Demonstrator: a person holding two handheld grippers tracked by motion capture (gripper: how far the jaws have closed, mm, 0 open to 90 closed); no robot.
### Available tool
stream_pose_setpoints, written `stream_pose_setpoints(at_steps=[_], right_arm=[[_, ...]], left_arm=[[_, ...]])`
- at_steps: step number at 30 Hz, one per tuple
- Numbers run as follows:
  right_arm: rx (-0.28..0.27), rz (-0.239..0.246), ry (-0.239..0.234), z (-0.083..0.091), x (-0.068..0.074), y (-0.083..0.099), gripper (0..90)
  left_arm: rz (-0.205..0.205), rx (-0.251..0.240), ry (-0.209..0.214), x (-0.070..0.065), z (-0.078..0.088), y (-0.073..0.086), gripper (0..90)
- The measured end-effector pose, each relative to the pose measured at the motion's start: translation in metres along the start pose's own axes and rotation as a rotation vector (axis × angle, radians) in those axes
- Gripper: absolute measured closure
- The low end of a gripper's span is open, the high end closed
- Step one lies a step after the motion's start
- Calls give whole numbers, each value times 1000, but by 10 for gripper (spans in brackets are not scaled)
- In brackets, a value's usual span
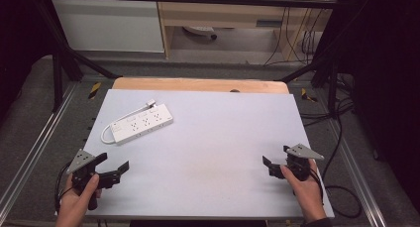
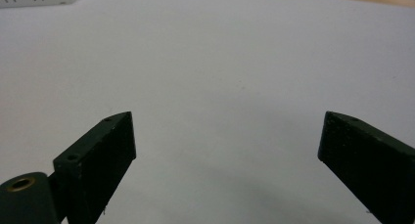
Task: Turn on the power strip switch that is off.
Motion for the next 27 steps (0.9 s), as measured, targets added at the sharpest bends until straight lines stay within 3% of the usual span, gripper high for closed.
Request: stream_pose_setpoints(at_steps=[13,19,21,27], right_arm=[[42,25,4,-3,7,1,52],[41,44,-2,-4,12,0,47],[47,50,-9,-5,14,0,47],[48,61,-24,-2,17,0,42]], left_arm=[[-18,-3,12,0,-1,-1,60],[9,-16,27,6,-6,-8,65],[52,-26,43,8,-9,-11,69],[49,-25,12,14,-14,-26,77]])
Point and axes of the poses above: each handheld gripper's, and its own axes: z roughly backward along the jaws, y roughly out of its underside, x roughly to its left, the point moved 1 cm from there along -z, roughly forward along the jaws, and after that the axes turned 8 degrees about y, right-handed, at the moved point
